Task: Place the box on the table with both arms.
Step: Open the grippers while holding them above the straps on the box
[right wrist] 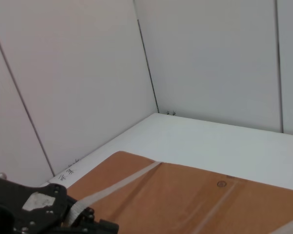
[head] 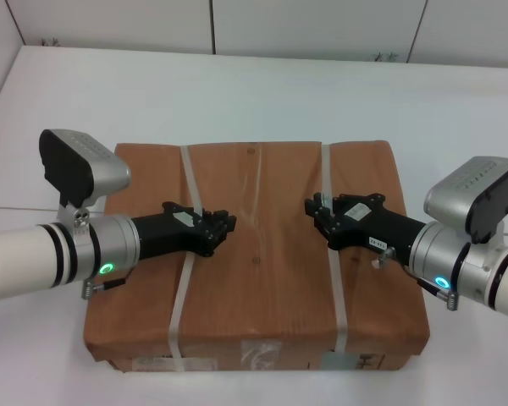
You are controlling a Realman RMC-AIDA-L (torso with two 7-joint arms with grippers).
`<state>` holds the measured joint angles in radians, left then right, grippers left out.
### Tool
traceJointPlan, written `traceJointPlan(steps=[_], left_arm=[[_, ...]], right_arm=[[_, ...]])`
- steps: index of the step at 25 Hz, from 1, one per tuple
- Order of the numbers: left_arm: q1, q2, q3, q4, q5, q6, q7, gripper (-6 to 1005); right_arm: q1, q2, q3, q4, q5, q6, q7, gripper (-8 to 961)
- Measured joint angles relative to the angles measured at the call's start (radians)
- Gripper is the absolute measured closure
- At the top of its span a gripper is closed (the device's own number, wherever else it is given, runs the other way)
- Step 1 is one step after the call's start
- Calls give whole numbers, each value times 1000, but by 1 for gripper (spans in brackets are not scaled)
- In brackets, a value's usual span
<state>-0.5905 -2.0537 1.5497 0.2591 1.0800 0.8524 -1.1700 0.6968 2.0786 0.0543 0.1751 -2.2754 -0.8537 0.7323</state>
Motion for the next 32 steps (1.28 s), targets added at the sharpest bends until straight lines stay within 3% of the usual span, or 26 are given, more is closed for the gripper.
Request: traceJointPlan(steps=[9,21,28,32], left_arm=[[6,2,-10,7,-1,-3,28,819],[2,8,-4,10,1,-68,65,372],[10,9,-11,32,-3,-80,66,245],[17,9,-11,43,-3,-83,65,248]], right_arm=[[-9,0,25,0,1,1,5,683],[-27,0,38,0,2,0,10,403],[-61,0,81,-7,4,0,10,339],[-71,0,97,-8,4,0,10,295]])
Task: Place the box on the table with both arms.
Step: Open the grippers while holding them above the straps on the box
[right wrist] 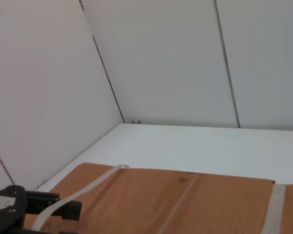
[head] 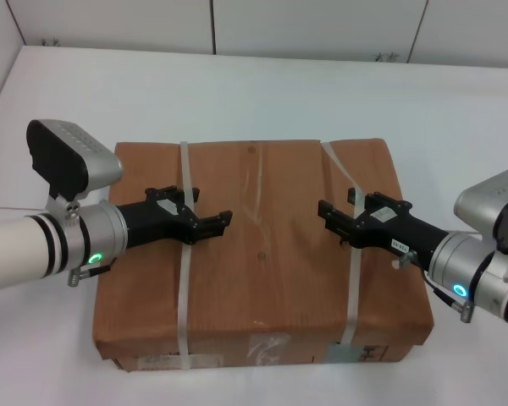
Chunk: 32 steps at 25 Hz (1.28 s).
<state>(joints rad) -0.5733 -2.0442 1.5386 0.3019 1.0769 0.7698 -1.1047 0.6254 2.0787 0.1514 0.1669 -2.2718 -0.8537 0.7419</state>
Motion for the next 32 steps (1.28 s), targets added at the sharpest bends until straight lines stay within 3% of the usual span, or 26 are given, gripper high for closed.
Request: traceJointPlan(steps=[19,26,32], left_arm=[[10,3,3,10,8,-124,-4,249],[87,5,1,130,4,-39,-31,250],[133,9,-1,206,3,-11,-46,249]], right_arm=[[-18,0,26,-5,0,-19,-7,290],[-65,-1,62,-43,0,-117,-7,287],[-64,-4,69,-44,-1,-73,22,280]])
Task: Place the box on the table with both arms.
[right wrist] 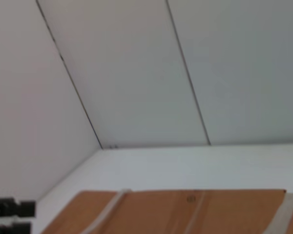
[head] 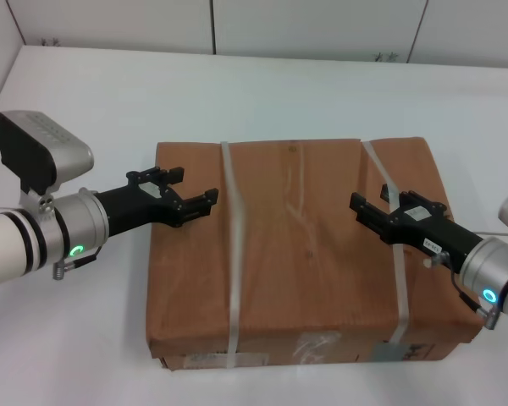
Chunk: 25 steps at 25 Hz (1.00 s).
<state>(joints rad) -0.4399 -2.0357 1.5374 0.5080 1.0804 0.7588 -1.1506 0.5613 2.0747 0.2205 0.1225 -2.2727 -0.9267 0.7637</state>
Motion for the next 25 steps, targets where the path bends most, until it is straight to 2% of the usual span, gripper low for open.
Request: traceJointPlan(steps=[9,15,25], left_arm=[[-6,-4,7,0,1,11,-1,259],[1,-3,5,-3,1,39,4,259],[9,0,1,-3,1,113,9,258]], right_arm=[[34,3,1,15,-1,176,19,257],[19,3,25,12,2,162,19,242],[-35,0,90,-3,3,55,12,218]])
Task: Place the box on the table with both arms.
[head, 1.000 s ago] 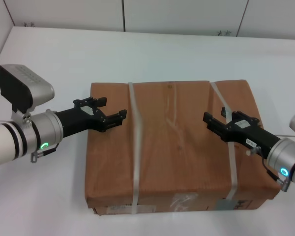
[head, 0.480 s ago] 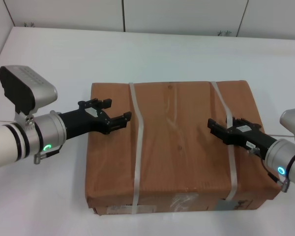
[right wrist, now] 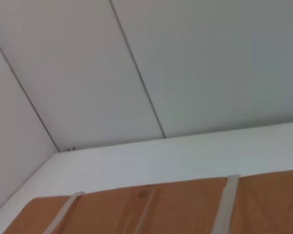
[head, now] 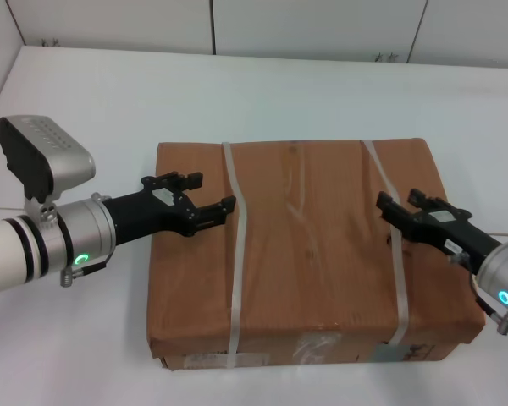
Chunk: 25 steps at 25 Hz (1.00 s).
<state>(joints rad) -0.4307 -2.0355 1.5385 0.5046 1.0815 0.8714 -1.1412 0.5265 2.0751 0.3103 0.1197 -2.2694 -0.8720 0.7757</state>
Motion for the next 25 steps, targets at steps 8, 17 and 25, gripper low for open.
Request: traceJointPlan(steps=[8,17,25], left_arm=[[3,6,-2,3,4,95,6,258],[4,51,-29,1,6,371,41,259],[-4,82,-29,-1,10,529,43,259]], right_arm=[[-46,-1,11,-97,-3,-259,-6,198],[-12,-9,-231,-345,-30,-711,75,175],[65,-10,-522,-516,-25,-819,253,155]])
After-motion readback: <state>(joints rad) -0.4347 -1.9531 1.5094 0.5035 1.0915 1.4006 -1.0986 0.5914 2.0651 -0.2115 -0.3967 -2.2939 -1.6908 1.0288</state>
